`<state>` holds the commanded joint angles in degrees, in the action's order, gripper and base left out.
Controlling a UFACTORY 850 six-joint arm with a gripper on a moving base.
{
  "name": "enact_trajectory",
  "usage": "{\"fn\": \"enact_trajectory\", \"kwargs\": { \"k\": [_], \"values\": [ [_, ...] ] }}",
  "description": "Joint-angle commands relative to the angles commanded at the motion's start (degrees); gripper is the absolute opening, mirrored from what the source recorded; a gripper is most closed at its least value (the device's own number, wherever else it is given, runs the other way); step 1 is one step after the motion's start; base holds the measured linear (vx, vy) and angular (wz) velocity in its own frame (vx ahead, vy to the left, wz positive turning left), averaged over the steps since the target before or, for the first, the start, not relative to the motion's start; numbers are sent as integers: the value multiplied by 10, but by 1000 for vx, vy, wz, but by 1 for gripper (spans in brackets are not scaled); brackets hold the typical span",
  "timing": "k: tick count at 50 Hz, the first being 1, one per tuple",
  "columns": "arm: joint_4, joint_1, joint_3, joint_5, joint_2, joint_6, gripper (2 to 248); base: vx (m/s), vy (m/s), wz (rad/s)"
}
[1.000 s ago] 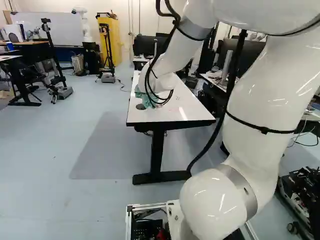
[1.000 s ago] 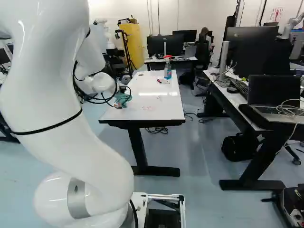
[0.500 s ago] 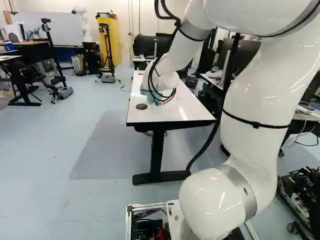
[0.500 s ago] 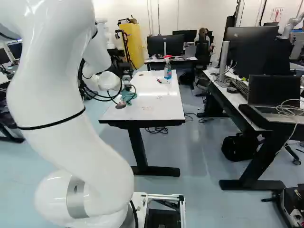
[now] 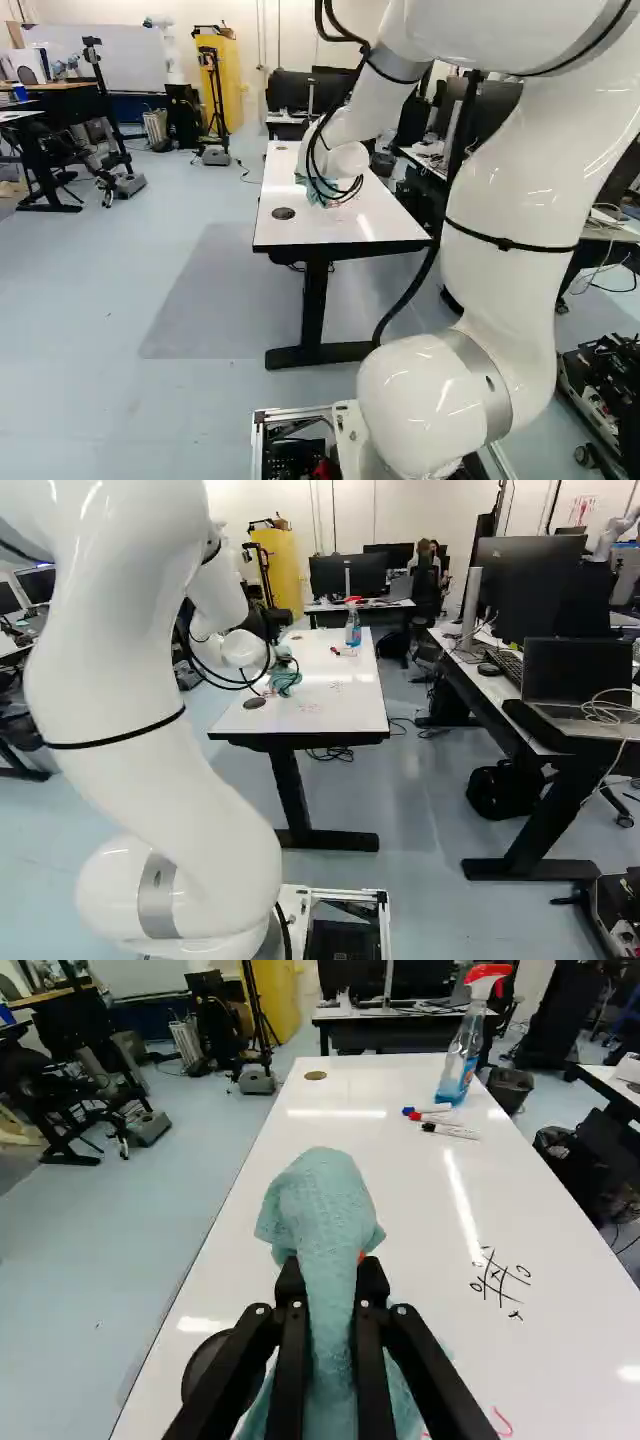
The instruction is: Clean the table with the green towel
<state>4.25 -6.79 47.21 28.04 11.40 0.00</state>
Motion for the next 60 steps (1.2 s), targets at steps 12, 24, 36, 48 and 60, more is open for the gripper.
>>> {"fn": "enact_trajectory", "kwargs": {
  "k": [12,24,36,48,60],
  "values": [
    [6,20,17,14,15,0,47,0,0,0],
    [10,40,37,24,32,0,47,0,0,0],
    [10,59,56,44,49,0,47,0,0,0],
    [10,78,64,65,56,0,47,0,0,0],
    [10,96,71,85,62,0,47,0,0,0]
  ]
}}
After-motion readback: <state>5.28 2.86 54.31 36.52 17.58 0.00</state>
